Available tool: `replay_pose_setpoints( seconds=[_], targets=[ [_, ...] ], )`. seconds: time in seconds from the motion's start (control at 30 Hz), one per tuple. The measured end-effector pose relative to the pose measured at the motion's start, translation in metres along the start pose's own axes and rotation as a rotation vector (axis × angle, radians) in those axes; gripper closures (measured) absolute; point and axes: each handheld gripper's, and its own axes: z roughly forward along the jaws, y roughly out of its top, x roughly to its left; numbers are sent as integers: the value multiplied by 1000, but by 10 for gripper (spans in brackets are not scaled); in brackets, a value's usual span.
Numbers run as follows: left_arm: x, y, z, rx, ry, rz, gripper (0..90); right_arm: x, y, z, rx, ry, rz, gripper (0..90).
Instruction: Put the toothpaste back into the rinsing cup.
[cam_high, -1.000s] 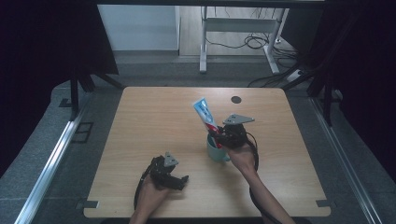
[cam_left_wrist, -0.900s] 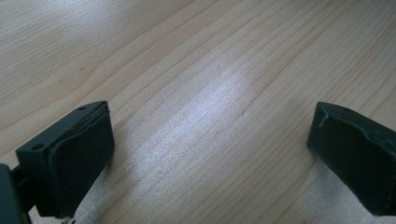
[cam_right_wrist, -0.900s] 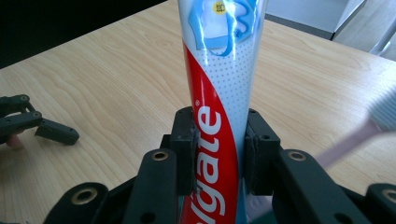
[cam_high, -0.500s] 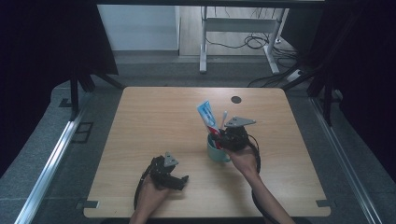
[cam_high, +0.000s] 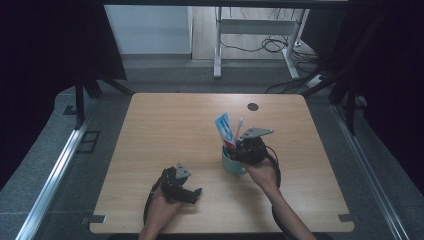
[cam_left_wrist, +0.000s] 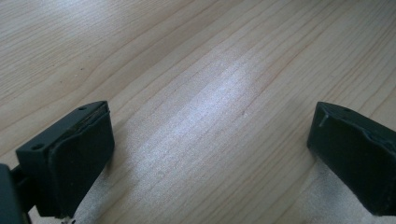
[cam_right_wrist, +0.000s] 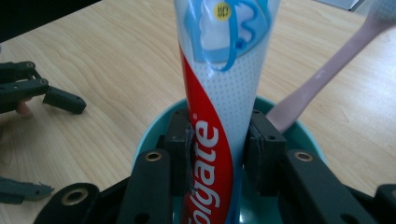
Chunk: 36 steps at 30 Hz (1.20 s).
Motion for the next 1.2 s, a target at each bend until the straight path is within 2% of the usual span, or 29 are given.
replay_pose_setpoints(
  seconds=[0.13,0.5,0.7,1.2],
  targets=[
    [0,0,0,0,-1,0,5,-1,-3,0,2,3,17,624],
    [0,0,0,0,-1,3,5,-1,-1,-3,-3,4,14,582],
    [0,0,0,0,-1,3,5,0,6,-11,-22,4,8,518],
    [0,0,0,-2,-1,2,5,4,13,-19,17,-10,-50,351]
  ],
)
